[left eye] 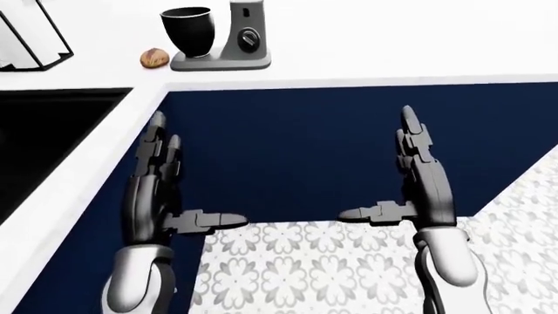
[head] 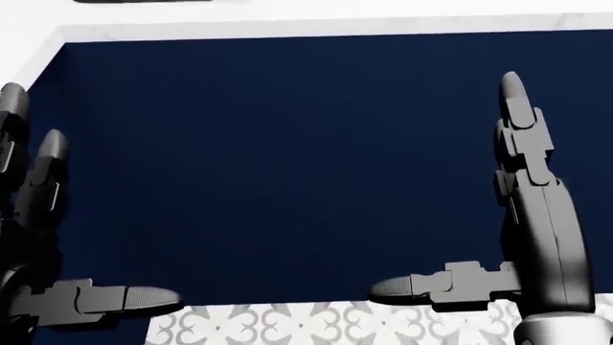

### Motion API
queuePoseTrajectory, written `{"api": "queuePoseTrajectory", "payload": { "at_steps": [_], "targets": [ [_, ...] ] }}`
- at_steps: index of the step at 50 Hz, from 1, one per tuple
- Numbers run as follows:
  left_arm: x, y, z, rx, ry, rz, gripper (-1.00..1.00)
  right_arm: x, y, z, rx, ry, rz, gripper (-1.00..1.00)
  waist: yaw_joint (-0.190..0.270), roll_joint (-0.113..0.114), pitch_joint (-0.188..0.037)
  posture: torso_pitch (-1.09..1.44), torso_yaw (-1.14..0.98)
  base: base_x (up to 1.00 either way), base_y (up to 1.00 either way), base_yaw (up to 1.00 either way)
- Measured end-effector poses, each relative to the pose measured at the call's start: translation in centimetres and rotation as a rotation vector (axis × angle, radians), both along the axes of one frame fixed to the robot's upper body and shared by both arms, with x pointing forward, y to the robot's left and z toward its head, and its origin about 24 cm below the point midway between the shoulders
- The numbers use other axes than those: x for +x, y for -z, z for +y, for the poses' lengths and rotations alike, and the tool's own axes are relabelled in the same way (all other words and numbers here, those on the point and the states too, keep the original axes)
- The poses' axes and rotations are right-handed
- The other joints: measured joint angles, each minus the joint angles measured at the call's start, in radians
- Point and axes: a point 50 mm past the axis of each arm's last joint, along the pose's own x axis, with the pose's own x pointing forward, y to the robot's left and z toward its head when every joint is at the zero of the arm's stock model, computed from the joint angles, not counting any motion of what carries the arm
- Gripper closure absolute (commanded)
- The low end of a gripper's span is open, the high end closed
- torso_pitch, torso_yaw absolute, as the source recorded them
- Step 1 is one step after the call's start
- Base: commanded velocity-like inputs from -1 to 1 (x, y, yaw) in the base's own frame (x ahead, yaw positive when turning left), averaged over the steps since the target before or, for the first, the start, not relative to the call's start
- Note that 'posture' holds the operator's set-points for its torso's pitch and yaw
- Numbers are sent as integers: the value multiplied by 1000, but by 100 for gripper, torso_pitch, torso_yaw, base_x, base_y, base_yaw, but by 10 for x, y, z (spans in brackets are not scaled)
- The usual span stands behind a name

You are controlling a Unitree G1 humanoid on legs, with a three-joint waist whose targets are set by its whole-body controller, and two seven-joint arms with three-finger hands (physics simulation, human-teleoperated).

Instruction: Place the bread in the stand mixer bowl.

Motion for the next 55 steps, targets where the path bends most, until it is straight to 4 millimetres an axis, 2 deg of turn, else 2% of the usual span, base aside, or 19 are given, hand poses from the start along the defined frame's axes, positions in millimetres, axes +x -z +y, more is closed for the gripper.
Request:
{"api": "queuePoseTrajectory", "payload": {
  "at_steps": [10, 15, 17, 18, 20, 23, 25, 28, 30, 32, 33, 36, 40, 42, 43, 44, 46, 49, 55],
  "targets": [
    [-2, -1, 0, -2, 5, -11, -100, -1, -2, 0, -3, 4, -8, -100, 5, 22, 13, 0, 0, 0, 0, 21],
    [0, 1, 5, 3, -24, 3, -100, 0, -2, 4, 2, -19, -5, -100, 13, -10, 13, 0, 0, 0, 0, 21],
    [-1, 1, 5, 4, -25, 0, -100, -1, -3, 4, 1, -18, -10, -100, 9, -35, 13, 0, 0, 0, 0, 21],
    [-1, 0, 4, 1, -20, -4, -100, -1, -3, 2, -3, -12, -12, -100, 5, -38, 17, 0, 0, 0, 0, 22],
    [-1, 0, 0, -4, 3, -5, -100, -2, -3, -1, -8, 11, -9, -100, -4, -18, 19, 0, 0, 0, 0, 21],
    [-2, -1, -2, -6, 20, -8, -100, -2, -1, -3, -9, 28, 5, -100, -4, -24, 15, 0, 0, 0, 0, 21],
    [-2, -2, 0, -4, 13, -14, -100, -2, -2, -2, -9, 23, -2, -100, 0, -16, 13, 0, 0, 0, 0, 21],
    [-3, -3, 1, -1, 2, -23, -100, -2, -5, -1, -11, 12, -22, -100, -3, 18, 22, 0, 0, 0, 0, 21],
    [-3, -3, 1, -1, 2, -27, -100, -3, -6, 0, -11, 11, -28, -100, -6, 55, 18, 0, 0, 0, 0, 21],
    [-3, -2, 4, 4, -10, -17, -100, -1, -3, 3, -2, -3, -14, -100, 7, 42, 23, 0, 0, 0, 0, 22],
    [-3, 0, 5, 3, -19, -4, -100, 0, -1, 4, 0, -12, 2, -100, 11, 43, 24, 0, 0, 0, 0, 22],
    [-3, 3, 6, 2, -28, 14, -100, 0, 2, 4, 2, -17, 20, -100, 13, 34, 16, 0, 0, 0, 0, 21],
    [-4, -3, 4, 5, -15, -20, -100, -2, -5, 2, -4, -5, -18, -100, 4, -7, 19, 0, 0, 0, 0, 21],
    [-5, -4, 4, 7, -14, -28, -100, -3, -6, 3, -5, -7, -29, -100, 3, -35, 19, 0, 0, 0, 0, 21],
    [-6, -5, 4, 8, -14, -32, -100, -3, -7, 3, -6, -8, -31, -100, 2, -55, 15, 0, 0, 0, 0, 20],
    [-6, -6, 3, 4, -10, -37, -100, -3, -7, 2, -9, -4, -33, -100, -4, -64, 9, 0, 0, 0, 0, 21],
    [-5, -3, 0, -4, 8, -18, -100, -2, -3, -1, -11, 15, -12, -100, -9, -48, 20, 0, 0, 0, 0, 21],
    [-4, 0, 0, -4, 10, 1, -100, -1, 1, -3, -8, 28, 14, -100, -4, -40, 18, 0, 0, 0, 0, 22],
    [-5, -5, 0, 0, 7, -32, -100, -3, -4, -1, -10, 16, -14, -100, -6, 35, 24, 0, 0, 0, 0, 21]
  ]
}}
